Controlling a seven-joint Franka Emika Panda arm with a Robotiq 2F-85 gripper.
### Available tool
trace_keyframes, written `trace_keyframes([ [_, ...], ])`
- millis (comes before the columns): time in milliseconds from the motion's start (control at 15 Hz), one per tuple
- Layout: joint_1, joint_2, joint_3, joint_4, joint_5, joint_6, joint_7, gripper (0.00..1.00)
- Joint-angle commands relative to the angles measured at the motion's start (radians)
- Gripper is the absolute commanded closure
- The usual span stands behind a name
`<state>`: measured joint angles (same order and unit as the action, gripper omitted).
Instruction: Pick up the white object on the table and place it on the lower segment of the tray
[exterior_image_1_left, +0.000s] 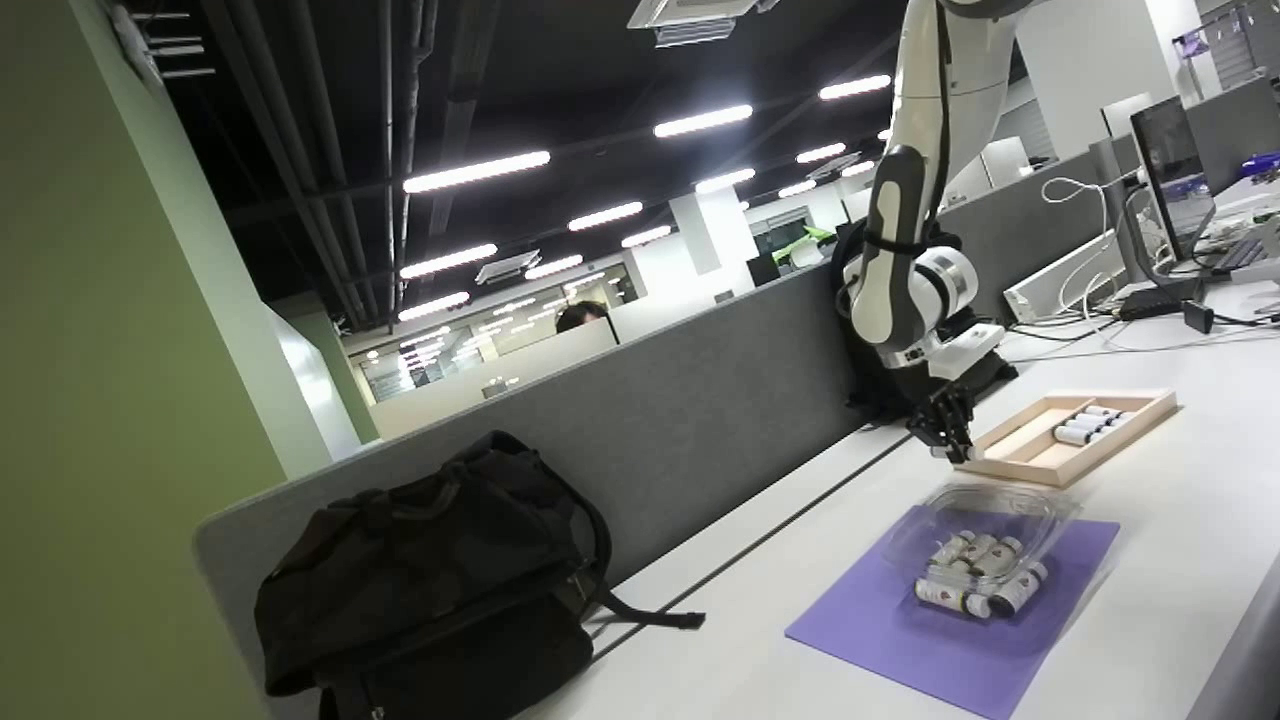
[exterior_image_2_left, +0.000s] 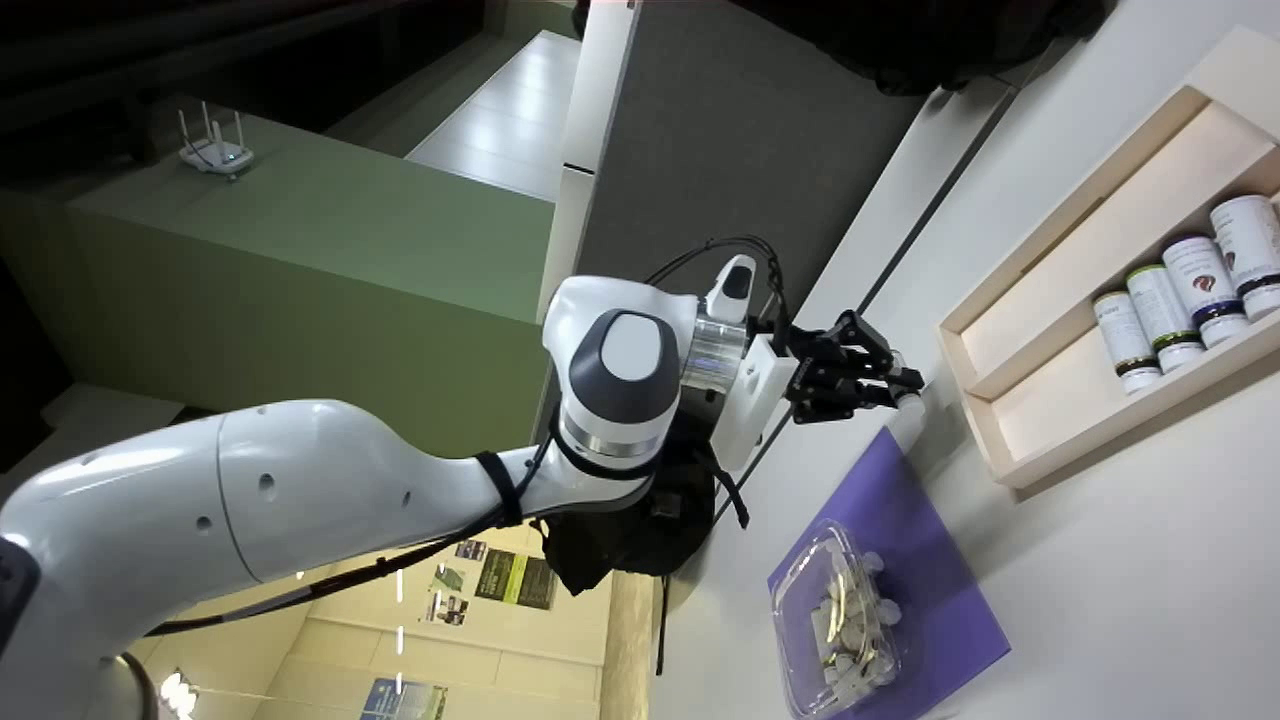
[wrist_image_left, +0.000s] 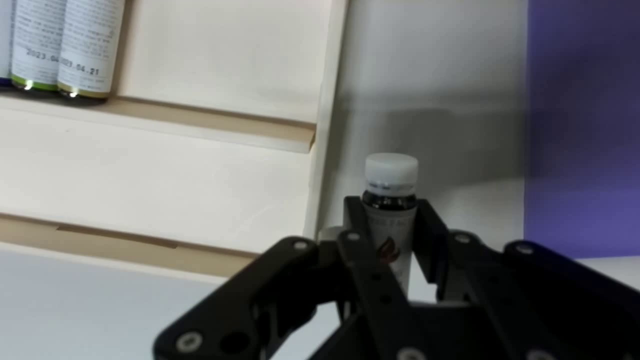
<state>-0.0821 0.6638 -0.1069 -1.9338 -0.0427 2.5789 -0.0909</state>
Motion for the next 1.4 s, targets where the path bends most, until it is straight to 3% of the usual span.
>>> trace_keyframes([
  [0, -0.007, -0.104, -0.027, -0.080, -0.026, -0.015, 0.025, 0.88],
  [733, -0.060, -0.128, -0.048, -0.193, -0.012, -0.064, 0.024, 0.88],
  [1333, -0.096, -0.102, -0.047, -0.214, 0.005, 0.020, 0.013, 0.88],
])
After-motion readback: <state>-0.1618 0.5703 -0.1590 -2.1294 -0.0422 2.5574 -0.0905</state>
